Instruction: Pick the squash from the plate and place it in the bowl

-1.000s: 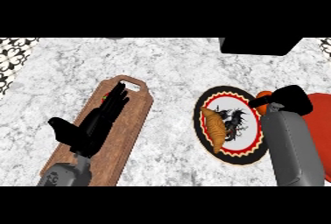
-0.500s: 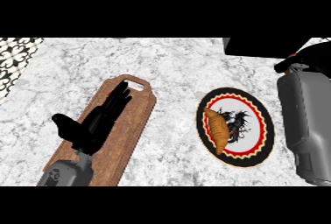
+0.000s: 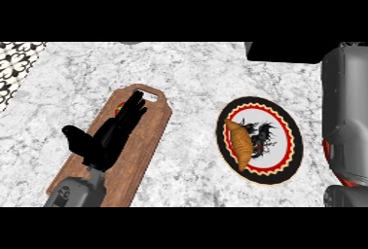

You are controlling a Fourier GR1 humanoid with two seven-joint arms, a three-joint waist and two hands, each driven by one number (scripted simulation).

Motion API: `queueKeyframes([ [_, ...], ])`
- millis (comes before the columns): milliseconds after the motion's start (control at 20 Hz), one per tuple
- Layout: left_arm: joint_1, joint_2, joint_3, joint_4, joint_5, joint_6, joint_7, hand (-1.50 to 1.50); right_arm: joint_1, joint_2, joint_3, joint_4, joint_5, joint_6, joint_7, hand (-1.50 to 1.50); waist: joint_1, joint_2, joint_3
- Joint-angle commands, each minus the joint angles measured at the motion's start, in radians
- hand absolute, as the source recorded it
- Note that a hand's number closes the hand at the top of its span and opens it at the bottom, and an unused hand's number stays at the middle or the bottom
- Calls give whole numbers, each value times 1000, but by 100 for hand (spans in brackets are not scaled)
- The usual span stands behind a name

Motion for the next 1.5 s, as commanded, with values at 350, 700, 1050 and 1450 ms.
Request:
queueKeyframes([
  [350,49,12,29,20,13,-31,-44,0,-5,13,-151,-38,169,-41,223,150,-36,-7,4],
  [700,83,39,36,-69,13,-26,15,0,106,-46,-227,-113,159,-67,83,150,-45,-15,5],
  [1050,48,23,62,-38,10,-19,24,0,276,-113,-331,-120,95,-108,-42,150,-57,-14,5],
  [1450,24,4,52,-60,4,-3,63,0,320,-89,-547,-98,-51,-189,5,-150,-49,-13,7],
])
